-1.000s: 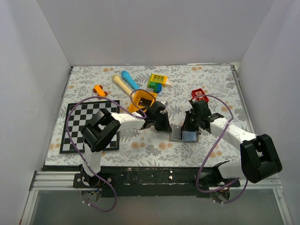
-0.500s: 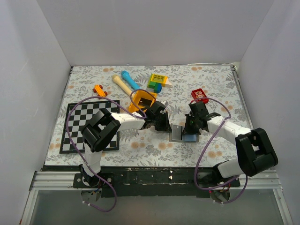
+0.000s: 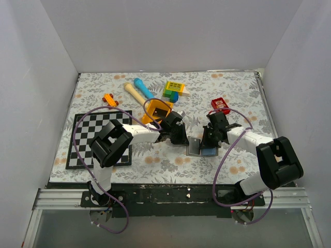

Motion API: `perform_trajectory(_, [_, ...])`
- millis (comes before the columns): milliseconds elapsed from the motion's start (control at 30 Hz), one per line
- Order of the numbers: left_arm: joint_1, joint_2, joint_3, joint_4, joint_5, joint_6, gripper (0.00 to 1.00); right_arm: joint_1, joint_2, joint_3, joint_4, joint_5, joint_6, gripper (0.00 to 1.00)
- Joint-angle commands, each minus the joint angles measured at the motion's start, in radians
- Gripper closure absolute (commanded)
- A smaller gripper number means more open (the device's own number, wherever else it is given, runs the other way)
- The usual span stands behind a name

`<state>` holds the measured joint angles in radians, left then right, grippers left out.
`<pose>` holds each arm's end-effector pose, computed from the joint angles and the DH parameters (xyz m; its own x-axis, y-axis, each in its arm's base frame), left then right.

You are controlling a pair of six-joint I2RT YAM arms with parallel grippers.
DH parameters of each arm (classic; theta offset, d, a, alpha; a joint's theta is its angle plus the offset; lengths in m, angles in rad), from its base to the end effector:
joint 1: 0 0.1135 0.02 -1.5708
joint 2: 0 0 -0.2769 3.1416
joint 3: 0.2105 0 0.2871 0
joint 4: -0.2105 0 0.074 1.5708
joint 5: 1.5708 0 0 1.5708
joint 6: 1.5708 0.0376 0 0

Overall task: Put the credit cards into the card holder
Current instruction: Insert the credit card into the card holder.

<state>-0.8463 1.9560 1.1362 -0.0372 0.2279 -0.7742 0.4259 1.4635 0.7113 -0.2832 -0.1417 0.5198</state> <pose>0.2799 -0.3291 0.1222 -0.9367 0.0308 -0.3487 0.2414 0.7781 -0.5798 0.2647 0.1259 0.1451 -0.9155 0.1246 -0.3825 -0.0229 0.9331 0.3588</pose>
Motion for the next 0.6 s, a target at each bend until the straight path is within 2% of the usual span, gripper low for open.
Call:
perform_trajectory(0, [-0.005,-0.022,-0.012,0.002,0.002,0.007,1.0,0.005,0.018,0.002,0.061,-0.053,0.006,0.99])
perform_trajectory(167, [-0.005,-0.026,-0.016,0.002,-0.002,0.009,1.0,0.005,-0.006,0.01,0.044,-0.041,-0.003,0.99])
perform_trajectory(400, [-0.005,-0.029,-0.026,0.002,-0.01,0.004,1.0,0.005,-0.167,0.03,-0.06,0.06,-0.003,0.99])
perform_trajectory(500, [-0.007,-0.034,-0.026,-0.001,-0.013,0.004,1.0,0.004,-0.222,0.039,-0.129,0.137,0.023,0.94])
perform_trajectory(567, [-0.005,-0.037,-0.026,-0.003,-0.013,0.004,1.0,0.004,-0.25,0.046,-0.178,0.221,0.043,0.87])
